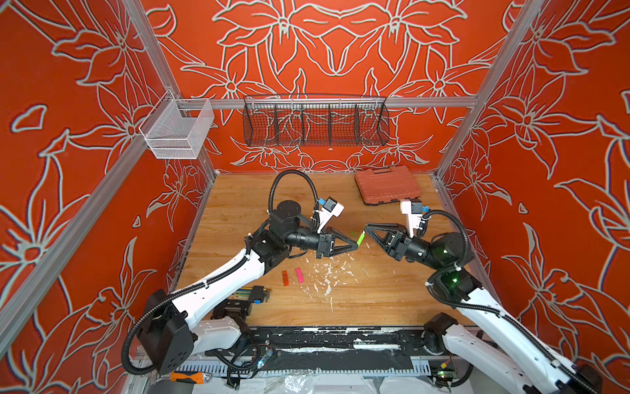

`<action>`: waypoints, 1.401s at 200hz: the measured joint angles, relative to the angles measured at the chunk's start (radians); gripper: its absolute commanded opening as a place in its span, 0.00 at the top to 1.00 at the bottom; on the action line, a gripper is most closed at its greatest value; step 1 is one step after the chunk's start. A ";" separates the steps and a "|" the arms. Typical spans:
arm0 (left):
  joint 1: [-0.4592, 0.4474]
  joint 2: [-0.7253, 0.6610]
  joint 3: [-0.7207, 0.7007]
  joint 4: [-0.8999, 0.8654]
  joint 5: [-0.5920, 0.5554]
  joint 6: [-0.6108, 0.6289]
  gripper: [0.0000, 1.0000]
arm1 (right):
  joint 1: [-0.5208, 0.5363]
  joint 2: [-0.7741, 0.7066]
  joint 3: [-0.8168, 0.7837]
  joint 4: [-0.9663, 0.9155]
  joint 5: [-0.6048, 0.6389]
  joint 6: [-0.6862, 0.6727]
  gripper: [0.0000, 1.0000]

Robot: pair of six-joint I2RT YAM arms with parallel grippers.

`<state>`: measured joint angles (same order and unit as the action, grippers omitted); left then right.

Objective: Close the usb drive cover
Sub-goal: Close the cover of the USB drive.

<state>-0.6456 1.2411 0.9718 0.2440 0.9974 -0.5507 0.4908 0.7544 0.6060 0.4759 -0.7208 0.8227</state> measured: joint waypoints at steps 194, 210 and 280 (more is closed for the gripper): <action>0.004 0.019 0.043 0.068 -0.013 0.016 0.95 | 0.004 0.000 0.106 -0.216 -0.063 -0.130 0.48; 0.004 0.014 0.043 0.061 -0.013 0.021 0.95 | 0.002 0.027 0.144 -0.185 -0.089 -0.132 0.48; 0.004 -0.010 0.042 0.060 -0.009 0.031 0.95 | 0.001 0.129 0.193 -0.161 -0.135 -0.137 0.54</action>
<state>-0.6415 1.2308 1.0134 0.3042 0.9886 -0.5201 0.4915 0.8829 0.7986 0.3145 -0.8555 0.6861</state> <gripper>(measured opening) 0.132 0.493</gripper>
